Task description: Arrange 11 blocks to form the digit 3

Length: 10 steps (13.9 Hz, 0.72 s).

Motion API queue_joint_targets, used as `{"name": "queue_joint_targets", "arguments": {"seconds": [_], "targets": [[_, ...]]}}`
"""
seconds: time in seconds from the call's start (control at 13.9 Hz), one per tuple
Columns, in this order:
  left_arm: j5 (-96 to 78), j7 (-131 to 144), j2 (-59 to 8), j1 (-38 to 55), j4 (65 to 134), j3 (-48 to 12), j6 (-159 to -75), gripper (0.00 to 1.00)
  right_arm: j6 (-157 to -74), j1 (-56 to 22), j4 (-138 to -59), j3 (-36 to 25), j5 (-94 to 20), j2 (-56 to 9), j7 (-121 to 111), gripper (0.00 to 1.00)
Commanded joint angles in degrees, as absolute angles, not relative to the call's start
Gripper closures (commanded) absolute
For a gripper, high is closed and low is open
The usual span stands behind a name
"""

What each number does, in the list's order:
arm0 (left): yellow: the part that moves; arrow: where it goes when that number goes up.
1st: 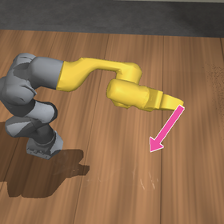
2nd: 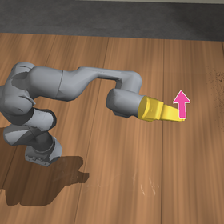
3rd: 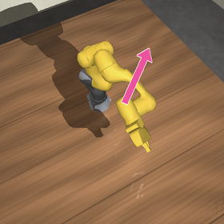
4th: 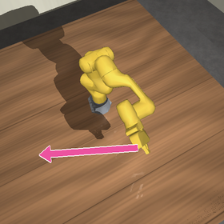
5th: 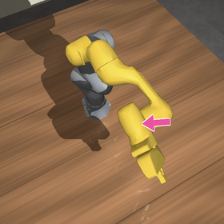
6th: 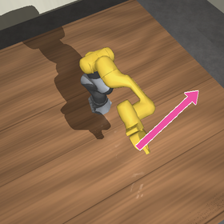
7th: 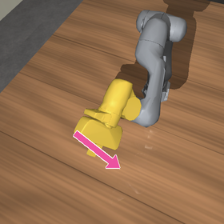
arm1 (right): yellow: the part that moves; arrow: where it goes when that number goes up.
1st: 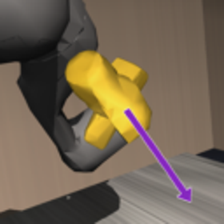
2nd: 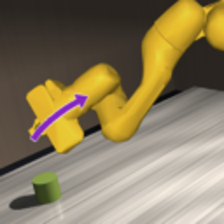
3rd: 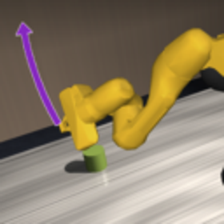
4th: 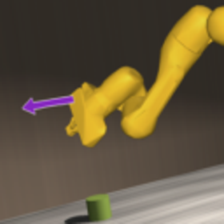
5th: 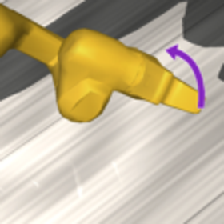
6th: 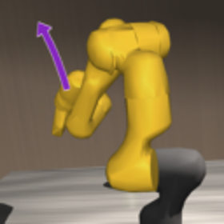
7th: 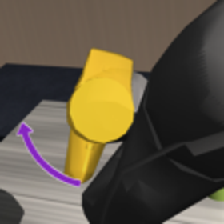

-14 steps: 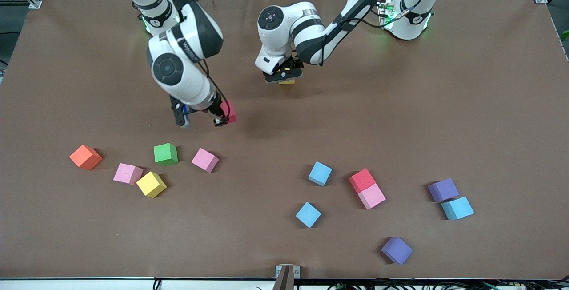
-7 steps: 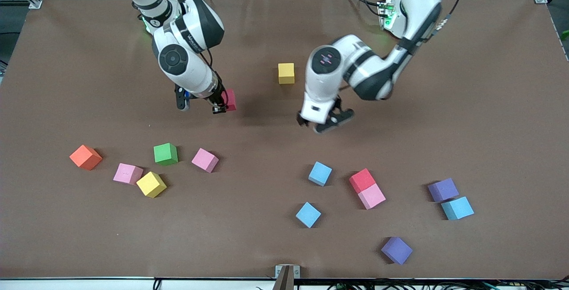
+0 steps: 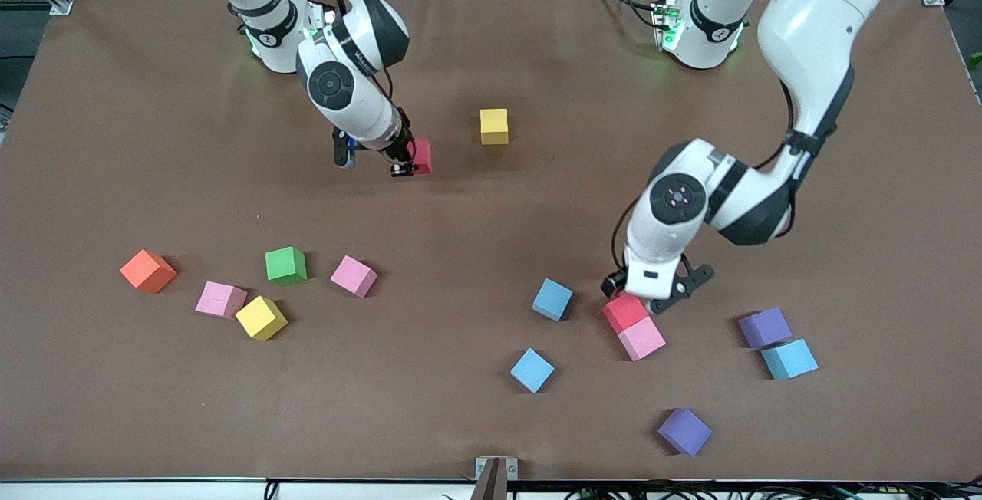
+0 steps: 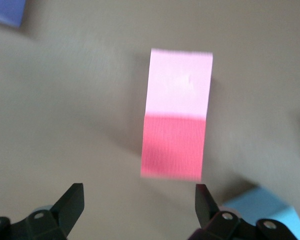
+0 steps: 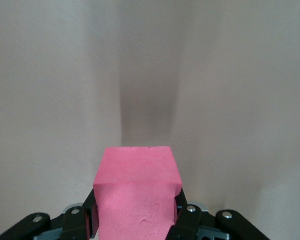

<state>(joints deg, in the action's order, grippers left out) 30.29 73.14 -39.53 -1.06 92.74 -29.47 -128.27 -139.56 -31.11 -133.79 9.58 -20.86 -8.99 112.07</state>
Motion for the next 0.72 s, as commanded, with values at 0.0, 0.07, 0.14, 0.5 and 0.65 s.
{"name": "queue_joint_targets", "arguments": {"seconds": [0.0, 0.07, 0.14, 0.5, 0.65], "targets": [[33.4, 73.2, -45.3, -0.1, 87.8, -29.0, -131.6, 0.02, -143.9, -33.4, -136.6, 10.4, -26.0, -8.1, 113.0, 1.0], [33.8, 73.2, -45.7, 0.2, 87.8, -28.2, -133.7, 0.01, -147.6, -34.6, -138.1, 10.5, -27.4, -8.8, 113.4, 1.0], [33.8, 73.3, -46.0, 0.3, 87.8, -27.7, -135.0, 0.01, -150.4, -35.9, -139.3, 10.5, -27.6, -9.8, 113.8, 1.0], [35.1, 73.2, -47.6, 0.7, 87.8, -27.0, -137.6, 0.05, -157.0, -40.6, -139.7, 10.6, -27.8, -13.4, 119.4, 1.0], [35.5, 73.4, -47.5, 0.4, 88.0, -27.0, -137.6, 0.52, -158.0, -41.1, -139.7, 10.6, -27.8, -14.0, 120.1, 1.0]]}}
